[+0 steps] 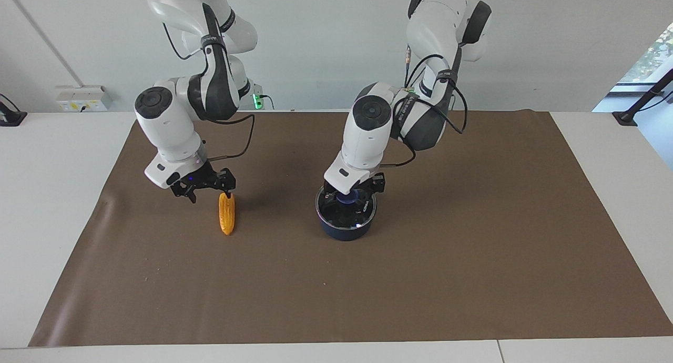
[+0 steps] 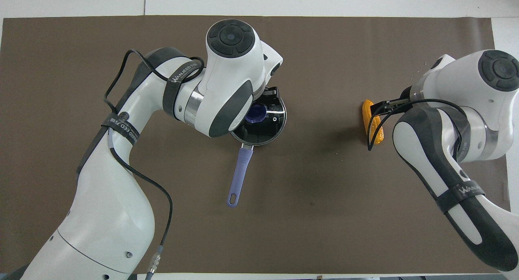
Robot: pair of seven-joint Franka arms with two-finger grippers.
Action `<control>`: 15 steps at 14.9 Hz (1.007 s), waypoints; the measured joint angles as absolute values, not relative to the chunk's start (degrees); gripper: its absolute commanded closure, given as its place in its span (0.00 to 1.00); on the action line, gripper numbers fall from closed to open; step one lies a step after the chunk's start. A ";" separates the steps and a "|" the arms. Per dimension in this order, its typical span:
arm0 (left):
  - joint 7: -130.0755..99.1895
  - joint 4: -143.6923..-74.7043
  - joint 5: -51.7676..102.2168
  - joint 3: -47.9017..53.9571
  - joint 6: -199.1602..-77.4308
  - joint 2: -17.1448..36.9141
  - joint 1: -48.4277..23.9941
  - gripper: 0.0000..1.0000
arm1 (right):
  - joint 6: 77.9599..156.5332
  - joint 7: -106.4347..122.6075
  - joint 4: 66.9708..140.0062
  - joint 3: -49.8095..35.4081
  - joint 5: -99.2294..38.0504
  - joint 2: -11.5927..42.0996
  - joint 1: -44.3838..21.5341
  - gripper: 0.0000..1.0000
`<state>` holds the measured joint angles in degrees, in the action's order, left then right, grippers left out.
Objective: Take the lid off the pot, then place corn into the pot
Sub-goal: 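Grasp the blue lid knob with the left gripper while the right gripper grasps the corn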
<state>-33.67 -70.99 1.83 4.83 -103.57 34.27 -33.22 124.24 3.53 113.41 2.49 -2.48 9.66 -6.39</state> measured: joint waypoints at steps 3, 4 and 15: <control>-33.67 -71.00 1.78 4.84 -104.01 34.60 -33.58 0.01 | 125.82 3.53 114.45 2.42 -4.24 11.00 -6.63 0.19; -33.67 -71.00 1.78 4.85 -104.04 34.60 -33.64 0.01 | 126.30 3.53 114.96 2.36 -4.34 11.64 -6.88 0.20; -33.68 -71.42 1.77 4.83 -103.96 34.60 -34.21 0.08 | 129.59 3.66 116.44 2.27 -4.42 16.03 -7.88 0.36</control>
